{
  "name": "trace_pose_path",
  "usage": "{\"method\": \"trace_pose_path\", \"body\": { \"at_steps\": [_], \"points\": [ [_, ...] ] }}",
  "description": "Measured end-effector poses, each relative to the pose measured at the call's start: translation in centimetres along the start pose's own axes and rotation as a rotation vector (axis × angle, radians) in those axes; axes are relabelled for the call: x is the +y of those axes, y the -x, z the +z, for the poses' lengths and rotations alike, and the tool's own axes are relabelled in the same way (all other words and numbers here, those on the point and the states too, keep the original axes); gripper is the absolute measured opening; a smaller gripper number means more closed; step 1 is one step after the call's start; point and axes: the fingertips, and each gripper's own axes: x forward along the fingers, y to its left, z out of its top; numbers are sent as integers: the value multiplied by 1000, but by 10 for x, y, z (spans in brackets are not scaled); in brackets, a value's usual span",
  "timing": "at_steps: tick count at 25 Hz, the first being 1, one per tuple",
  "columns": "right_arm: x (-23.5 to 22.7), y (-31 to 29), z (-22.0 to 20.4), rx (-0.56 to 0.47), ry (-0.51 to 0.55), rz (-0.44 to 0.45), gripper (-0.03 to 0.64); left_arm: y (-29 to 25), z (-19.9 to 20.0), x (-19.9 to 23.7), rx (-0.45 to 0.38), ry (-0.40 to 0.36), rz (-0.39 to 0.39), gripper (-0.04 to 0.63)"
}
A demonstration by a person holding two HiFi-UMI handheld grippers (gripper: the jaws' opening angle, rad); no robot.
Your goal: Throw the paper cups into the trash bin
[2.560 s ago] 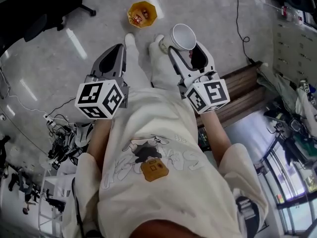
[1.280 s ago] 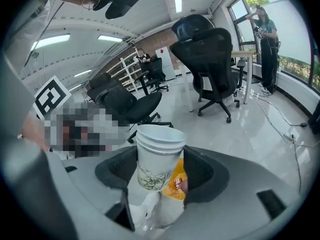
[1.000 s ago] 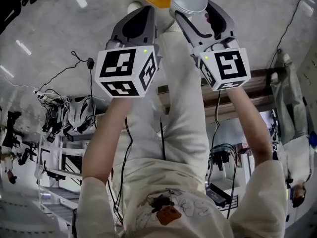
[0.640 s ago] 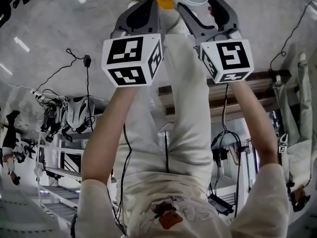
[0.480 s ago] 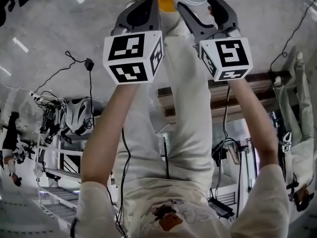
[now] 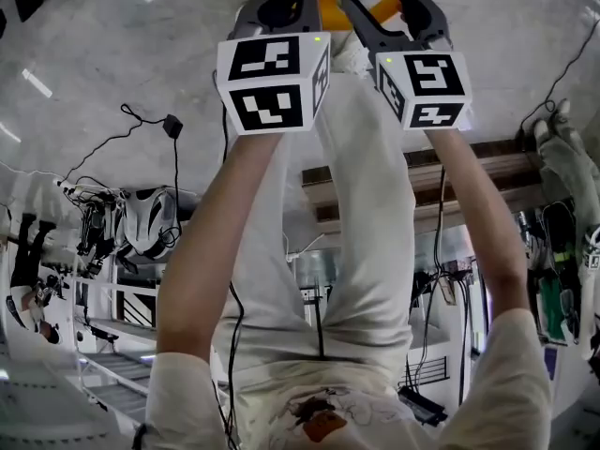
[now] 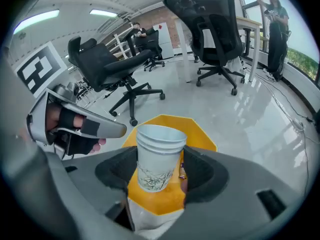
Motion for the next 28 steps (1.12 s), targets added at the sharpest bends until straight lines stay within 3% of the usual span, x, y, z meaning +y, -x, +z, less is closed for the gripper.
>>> {"method": "trace_pose_path", "body": {
  "at_steps": [6,10,19,25,28],
  "points": [
    [-2,-29,-32,86,-118,64,300,-34,-24,2,71,-43,-3,6],
    [-4,-45,-32,128,-121,64,328,-44,-26,13,114,-38,5,6],
    [4,27,0,75,-126,51,333,16,-4,-27,68,-60,-17,6],
    [2,107,39,16,-167,7,205,86,36,-73,23,-85,-21,6],
    [4,148,69,-30,-194,-15,172,121,59,-93,-7,-115,-31,6]
  ]
}}
